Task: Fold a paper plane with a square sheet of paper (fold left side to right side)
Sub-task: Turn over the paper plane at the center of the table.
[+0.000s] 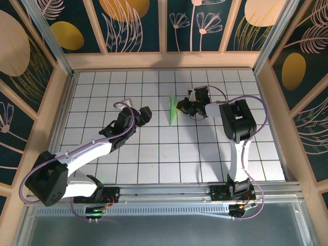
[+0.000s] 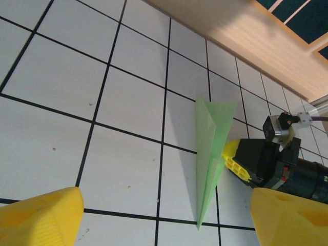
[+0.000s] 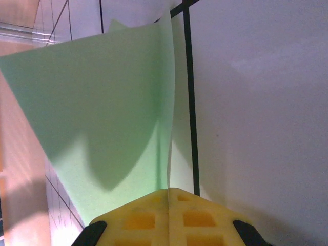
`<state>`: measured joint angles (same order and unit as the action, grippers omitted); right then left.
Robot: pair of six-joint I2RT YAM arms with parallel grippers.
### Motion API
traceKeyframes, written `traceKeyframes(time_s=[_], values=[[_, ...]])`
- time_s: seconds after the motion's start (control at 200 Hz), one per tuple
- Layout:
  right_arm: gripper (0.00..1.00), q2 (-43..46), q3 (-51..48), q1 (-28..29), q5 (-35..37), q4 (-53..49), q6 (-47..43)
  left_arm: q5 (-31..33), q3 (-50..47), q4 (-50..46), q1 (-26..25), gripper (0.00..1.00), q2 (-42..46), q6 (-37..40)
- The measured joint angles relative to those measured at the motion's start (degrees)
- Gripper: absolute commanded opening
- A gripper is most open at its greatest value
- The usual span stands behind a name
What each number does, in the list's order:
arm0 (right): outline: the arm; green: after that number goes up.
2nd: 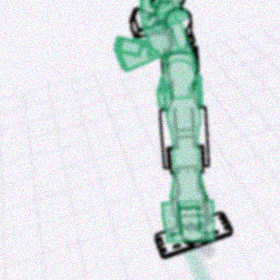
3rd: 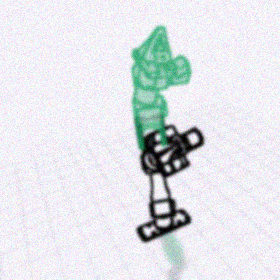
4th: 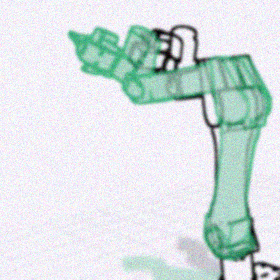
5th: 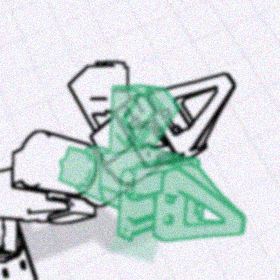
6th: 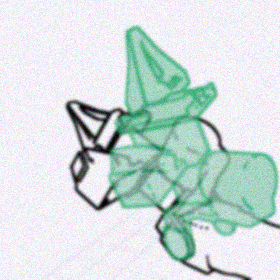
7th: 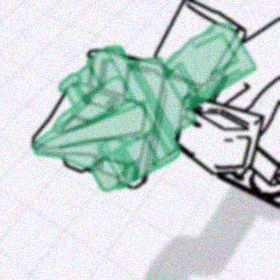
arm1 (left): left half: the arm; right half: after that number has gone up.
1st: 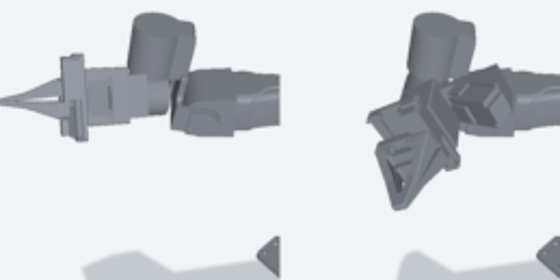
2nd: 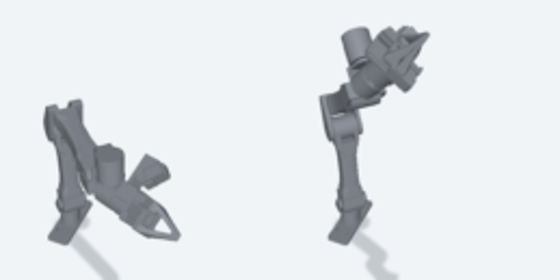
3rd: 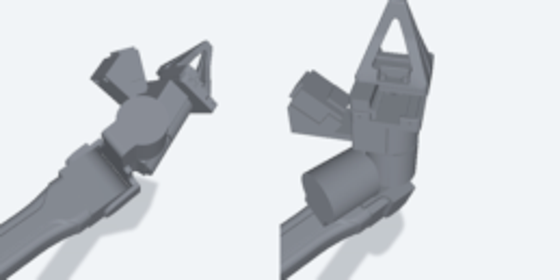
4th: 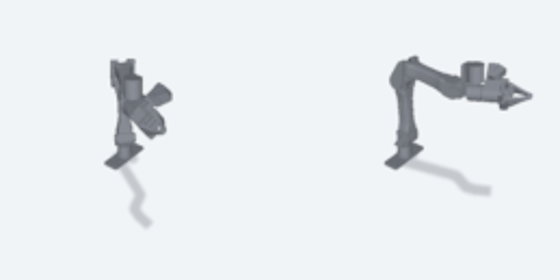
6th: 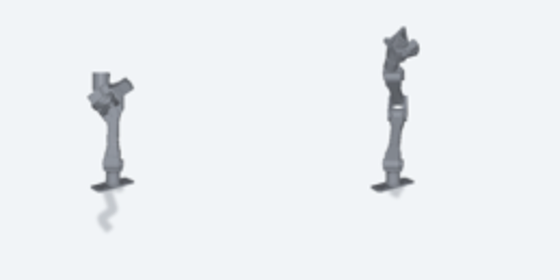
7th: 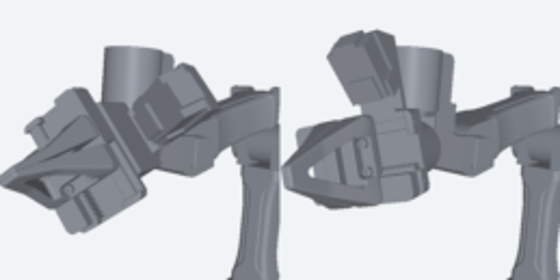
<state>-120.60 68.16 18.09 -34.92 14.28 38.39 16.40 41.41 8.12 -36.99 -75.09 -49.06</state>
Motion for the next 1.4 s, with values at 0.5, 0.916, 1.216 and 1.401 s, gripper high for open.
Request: traceKeyframes(time_s=[0.5,0.916,1.216,1.401], values=[[0.10,1.4,-0.2,0.5,1.1,-3.5,-3.1,-16.5,7.9,-0.9,5.9,0.82,-13.2,-1.2],[0.10,1.4,-0.3,1.0,1.7,-4.5,-3.6,-32.9,35.5,-9.0,9.2,0.67,-39.1,6.6],[0.10,1.4,-0.2,1.1,1.9,-5.2,-3.6,-37.4,47.7,-16.6,9.2,0.59,-50.7,11.0],[0.10,1.4,-0.2,1.2,1.9,-5.3,-3.8,-39.7,50.9,-17.8,9.2,0.49,-53.5,12.3]])
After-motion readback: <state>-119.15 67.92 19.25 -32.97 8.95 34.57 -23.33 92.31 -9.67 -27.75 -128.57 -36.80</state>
